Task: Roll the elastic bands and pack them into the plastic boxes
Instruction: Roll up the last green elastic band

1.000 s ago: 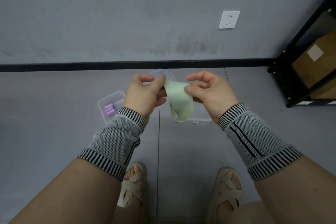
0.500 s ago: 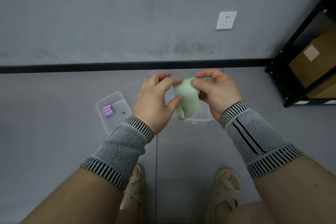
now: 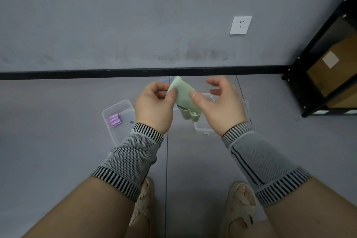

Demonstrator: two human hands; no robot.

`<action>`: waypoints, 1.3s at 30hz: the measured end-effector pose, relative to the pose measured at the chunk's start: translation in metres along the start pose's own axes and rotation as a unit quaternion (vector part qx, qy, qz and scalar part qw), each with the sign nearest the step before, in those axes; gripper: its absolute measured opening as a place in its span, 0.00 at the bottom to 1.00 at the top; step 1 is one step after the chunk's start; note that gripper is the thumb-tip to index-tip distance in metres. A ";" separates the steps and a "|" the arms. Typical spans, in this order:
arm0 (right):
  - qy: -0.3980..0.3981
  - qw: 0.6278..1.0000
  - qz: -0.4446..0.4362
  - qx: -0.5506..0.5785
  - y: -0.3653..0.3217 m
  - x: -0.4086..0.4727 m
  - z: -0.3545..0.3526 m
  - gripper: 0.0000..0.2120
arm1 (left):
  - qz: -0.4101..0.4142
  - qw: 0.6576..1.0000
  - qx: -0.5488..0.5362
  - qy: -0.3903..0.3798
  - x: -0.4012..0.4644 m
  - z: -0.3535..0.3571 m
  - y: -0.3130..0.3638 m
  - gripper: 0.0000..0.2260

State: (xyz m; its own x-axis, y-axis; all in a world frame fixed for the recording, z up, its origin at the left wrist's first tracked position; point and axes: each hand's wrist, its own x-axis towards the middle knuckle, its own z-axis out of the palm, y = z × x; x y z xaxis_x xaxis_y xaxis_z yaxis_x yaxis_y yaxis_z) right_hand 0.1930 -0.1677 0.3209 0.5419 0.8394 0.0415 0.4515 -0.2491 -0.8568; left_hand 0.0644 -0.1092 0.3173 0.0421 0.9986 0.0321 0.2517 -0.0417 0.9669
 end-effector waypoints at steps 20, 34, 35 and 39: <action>0.007 0.992 0.091 0.088 0.012 0.013 -0.003 0.08 | 0.187 0.940 0.270 -0.095 -0.005 -0.008 -0.009 0.31; -0.016 0.984 0.038 0.173 -0.003 0.006 -0.007 0.08 | 0.221 0.943 0.200 -0.149 -0.014 0.005 -0.006 0.15; -0.018 0.984 0.037 0.172 -0.003 0.006 -0.007 0.09 | 0.196 0.950 0.189 -0.152 -0.015 0.006 -0.003 0.15; -0.024 0.985 0.023 0.169 -0.004 0.006 -0.006 0.10 | 0.150 0.957 0.201 -0.147 -0.014 0.005 -0.002 0.10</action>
State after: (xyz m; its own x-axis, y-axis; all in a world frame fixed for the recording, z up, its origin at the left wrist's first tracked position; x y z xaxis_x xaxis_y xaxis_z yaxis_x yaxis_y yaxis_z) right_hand 0.1990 -0.1648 0.3279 0.5193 0.8544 -0.0185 0.1610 -0.1190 -0.9797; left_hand 0.0680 -0.1233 0.3137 0.4260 0.8900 0.1625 0.5354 -0.3928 0.7477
